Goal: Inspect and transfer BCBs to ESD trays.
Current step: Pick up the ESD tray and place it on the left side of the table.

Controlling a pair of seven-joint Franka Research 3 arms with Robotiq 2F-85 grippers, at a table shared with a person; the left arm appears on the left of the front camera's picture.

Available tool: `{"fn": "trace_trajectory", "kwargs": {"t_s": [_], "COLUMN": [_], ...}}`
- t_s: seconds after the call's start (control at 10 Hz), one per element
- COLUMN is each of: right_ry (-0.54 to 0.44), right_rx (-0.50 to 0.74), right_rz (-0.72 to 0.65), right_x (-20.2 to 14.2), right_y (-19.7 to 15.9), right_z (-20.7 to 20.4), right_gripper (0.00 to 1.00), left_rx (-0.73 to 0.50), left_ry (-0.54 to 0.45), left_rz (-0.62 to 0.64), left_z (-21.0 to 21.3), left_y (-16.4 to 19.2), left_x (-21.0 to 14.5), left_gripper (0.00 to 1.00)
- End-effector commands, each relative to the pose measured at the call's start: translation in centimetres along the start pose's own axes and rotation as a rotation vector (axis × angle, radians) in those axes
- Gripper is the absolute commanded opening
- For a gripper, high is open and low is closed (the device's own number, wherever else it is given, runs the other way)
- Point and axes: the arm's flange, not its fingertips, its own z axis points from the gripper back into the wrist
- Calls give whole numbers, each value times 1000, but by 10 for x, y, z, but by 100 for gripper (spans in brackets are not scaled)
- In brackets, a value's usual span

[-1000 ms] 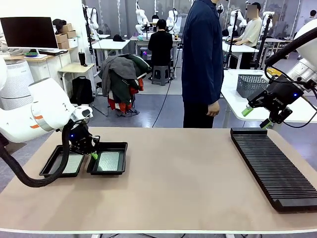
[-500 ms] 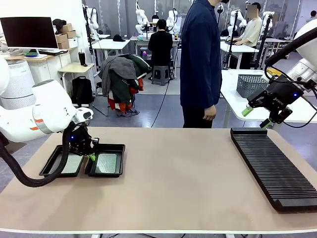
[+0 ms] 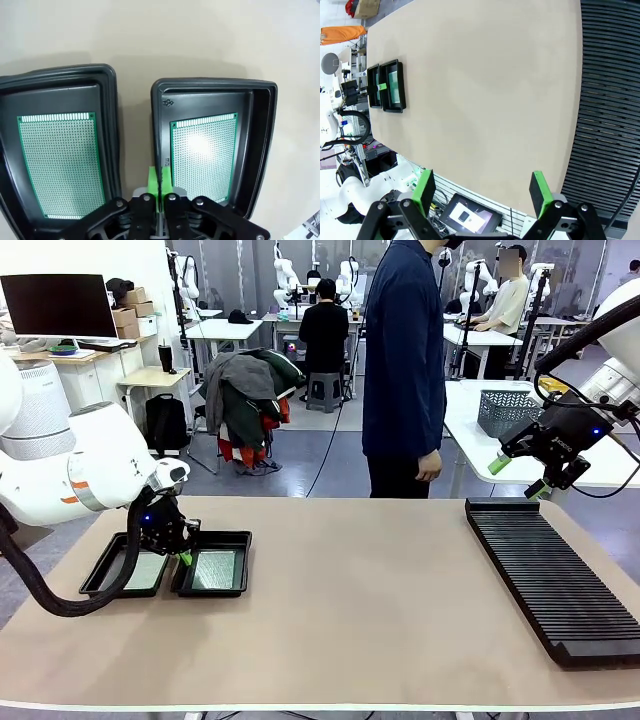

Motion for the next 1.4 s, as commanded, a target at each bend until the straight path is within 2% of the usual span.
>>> {"fn": "trace_trajectory", "kwargs": {"t_s": [0.0,0.1,0.2,0.3,0.4,0.5,0.6,0.7,0.8,0.9,1.0,1.1,1.3], "right_ry": [3,3,3,3,3,3,3,3,3,3,3,3,3], "right_rx": [-7,-7,-7,-7,-7,-7,-7,-7,-7,-7,-7,-7,-7], "right_rz": [-23,-23,-23,-23,-23,-23,-23,-23,-23,-23,-23,-23,-23], "right_x": [-2,-2,-2,-2,-2,-2,-2,-2,-2,-2,-2,-2,-2], "right_y": [1,1,1,1,1,1,1,1,1,1,1,1,1], "right_z": [0,0,0,0,0,0,0,0,0,0,0,0,0], "right_gripper": [100,100,100,100,100,100,100,100,100,100,100,100,100], "left_rx": [-15,0,21,34,48,78,84,92,104,132,157,183,256], "left_ry": [-2,0,4,1,3,5,5,6,8,19,26,31,84], "left_rz": [-4,0,-1,-8,-17,-17,-22,-31,-34,-38,-50,-60,-72], "left_z": [2,0,4,8,9,14,15,19,23,32,41,51,68], "left_y": [1,0,-4,-9,-13,-19,-20,-24,-28,-34,-40,-46,-56], "left_x": [-1,0,2,3,4,8,8,8,8,8,6,4,1], "left_gripper": [3,3,14,19,31,37,48,54,65,71,81,85,85]}}
